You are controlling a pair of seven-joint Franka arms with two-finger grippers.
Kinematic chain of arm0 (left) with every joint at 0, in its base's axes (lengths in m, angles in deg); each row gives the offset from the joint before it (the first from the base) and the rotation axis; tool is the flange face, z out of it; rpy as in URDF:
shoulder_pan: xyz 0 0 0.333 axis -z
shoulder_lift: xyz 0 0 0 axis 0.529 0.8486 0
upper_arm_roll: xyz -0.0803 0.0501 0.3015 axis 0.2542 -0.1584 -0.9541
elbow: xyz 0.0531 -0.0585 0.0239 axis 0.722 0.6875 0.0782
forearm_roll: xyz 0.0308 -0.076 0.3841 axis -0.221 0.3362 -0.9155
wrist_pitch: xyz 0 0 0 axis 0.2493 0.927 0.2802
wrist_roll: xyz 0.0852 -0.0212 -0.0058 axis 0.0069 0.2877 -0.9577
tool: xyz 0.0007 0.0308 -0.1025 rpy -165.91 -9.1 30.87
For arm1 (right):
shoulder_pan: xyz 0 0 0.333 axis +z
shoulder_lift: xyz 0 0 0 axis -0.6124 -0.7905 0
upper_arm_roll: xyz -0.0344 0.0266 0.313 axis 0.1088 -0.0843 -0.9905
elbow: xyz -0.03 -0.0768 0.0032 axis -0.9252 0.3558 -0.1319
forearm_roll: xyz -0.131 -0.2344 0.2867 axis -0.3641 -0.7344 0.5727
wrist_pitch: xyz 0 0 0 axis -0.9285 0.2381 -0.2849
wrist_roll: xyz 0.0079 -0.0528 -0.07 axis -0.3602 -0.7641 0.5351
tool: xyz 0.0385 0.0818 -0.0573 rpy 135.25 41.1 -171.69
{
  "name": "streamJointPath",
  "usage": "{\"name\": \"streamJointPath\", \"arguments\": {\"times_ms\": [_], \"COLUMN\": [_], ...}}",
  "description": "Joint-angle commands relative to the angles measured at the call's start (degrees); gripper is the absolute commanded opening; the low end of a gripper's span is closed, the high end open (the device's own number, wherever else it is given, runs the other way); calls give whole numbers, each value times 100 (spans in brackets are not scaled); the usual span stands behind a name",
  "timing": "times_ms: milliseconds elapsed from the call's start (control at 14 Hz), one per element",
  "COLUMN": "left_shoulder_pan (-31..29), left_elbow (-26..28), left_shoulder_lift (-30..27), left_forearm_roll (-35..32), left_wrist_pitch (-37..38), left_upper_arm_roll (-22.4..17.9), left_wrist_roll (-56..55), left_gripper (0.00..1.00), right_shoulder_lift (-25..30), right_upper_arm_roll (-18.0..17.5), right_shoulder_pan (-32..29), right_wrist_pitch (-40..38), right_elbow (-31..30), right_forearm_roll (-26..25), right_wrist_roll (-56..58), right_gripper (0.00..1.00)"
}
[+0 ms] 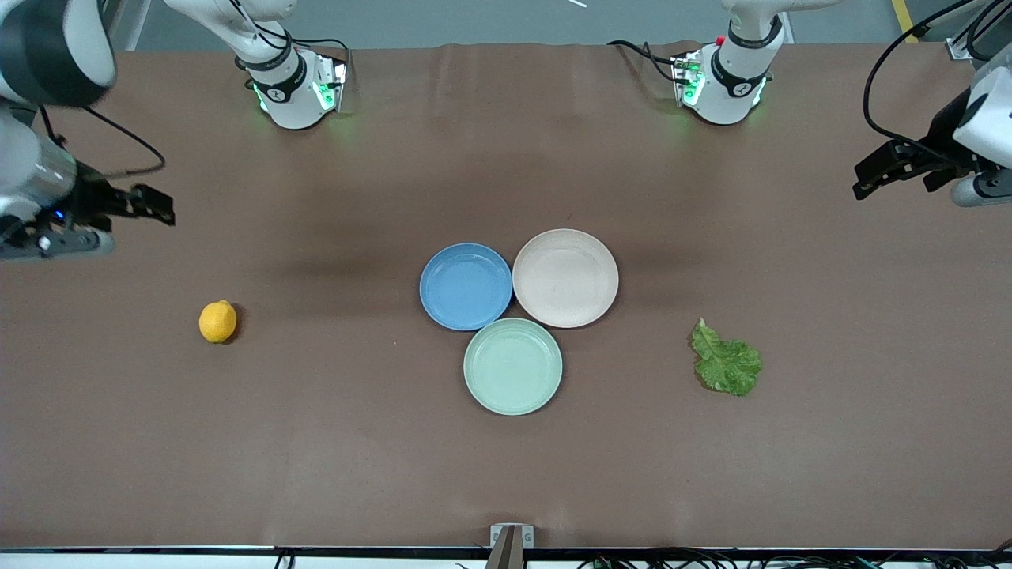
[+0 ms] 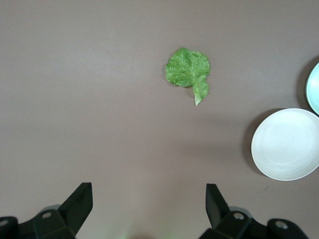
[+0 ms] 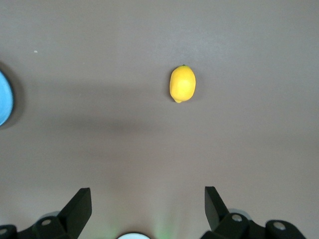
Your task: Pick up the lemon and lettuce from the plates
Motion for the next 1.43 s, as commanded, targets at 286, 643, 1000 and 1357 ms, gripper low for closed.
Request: {"name": "streamJointPath", "arguments": {"times_ms": [286,643,1000,1357], "left_shoulder_pan": [-54,-45,-72,-63], "left_elbow": [200,-10,-142,-187], "left_shoulder_lift": [-253,-174,-121,-121], "left_forearm_roll": [-10,-344,-265,-160], "left_wrist_pitch": [-37,-37,85,297], "left_upper_arm_roll": [150,159,106,80], "left_wrist_roll": [76,32,14,93], "left_gripper": [100,100,100,100], "right_shoulder_lift": [-202,-202,-202,-202], "right_upper_arm_roll": [6,14,14,23], "right_shoulder_pan": [104,86,86,86], "right_wrist_pitch": [-439,-457,-475,-448], "right_elbow": [1093,1234,1409,1488], "right_forearm_roll": [93,164,164,172], "right_wrist_roll": [-149,-282,-282,-282], "right_gripper": [100,100,100,100]}}
